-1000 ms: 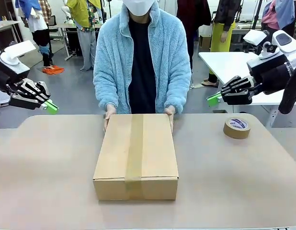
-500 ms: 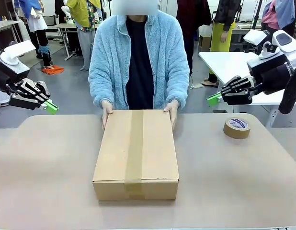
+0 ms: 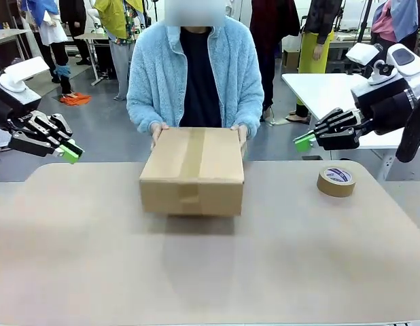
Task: Wrap the clocks to prevent damage.
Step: After the human seals the box with tape, release both hands from the side flaps of the Package Box.
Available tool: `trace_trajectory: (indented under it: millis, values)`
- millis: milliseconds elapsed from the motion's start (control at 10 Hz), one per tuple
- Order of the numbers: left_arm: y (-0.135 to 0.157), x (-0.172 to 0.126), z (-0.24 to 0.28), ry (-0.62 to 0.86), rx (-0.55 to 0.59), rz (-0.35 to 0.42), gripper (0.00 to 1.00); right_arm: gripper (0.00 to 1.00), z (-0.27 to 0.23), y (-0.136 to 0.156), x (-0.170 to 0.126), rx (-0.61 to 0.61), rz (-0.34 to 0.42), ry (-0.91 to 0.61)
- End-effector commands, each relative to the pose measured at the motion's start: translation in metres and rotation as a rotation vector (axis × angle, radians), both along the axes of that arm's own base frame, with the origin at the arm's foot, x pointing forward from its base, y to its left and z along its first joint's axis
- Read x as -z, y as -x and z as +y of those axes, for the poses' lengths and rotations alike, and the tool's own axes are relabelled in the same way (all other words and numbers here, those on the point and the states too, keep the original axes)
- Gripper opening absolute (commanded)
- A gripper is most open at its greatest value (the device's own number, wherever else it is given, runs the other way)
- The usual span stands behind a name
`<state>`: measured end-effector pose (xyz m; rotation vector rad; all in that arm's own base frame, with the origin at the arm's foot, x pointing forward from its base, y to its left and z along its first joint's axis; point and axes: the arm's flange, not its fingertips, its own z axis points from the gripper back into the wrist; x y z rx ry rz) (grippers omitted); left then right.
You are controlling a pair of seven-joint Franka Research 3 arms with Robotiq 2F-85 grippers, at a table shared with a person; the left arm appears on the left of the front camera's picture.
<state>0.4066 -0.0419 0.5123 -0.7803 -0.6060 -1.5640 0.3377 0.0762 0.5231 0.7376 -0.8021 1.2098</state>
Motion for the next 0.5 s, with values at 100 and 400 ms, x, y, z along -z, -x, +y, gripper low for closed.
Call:
trace_trajectory:
  millis: [100, 400]
  values:
    - [0.0001, -0.0041, 0.0028, 0.014, 0.023, -0.011, 1.00, 1.00, -0.0036, 0.0031, 0.0081, 0.008, 0.022, -0.003]
    - [-0.0025, -0.0014, 0.0023, 0.012, 0.026, 0.002, 1.00, 0.94, -0.0049, 0.0035, 0.0098, 0.003, 0.030, -0.001]
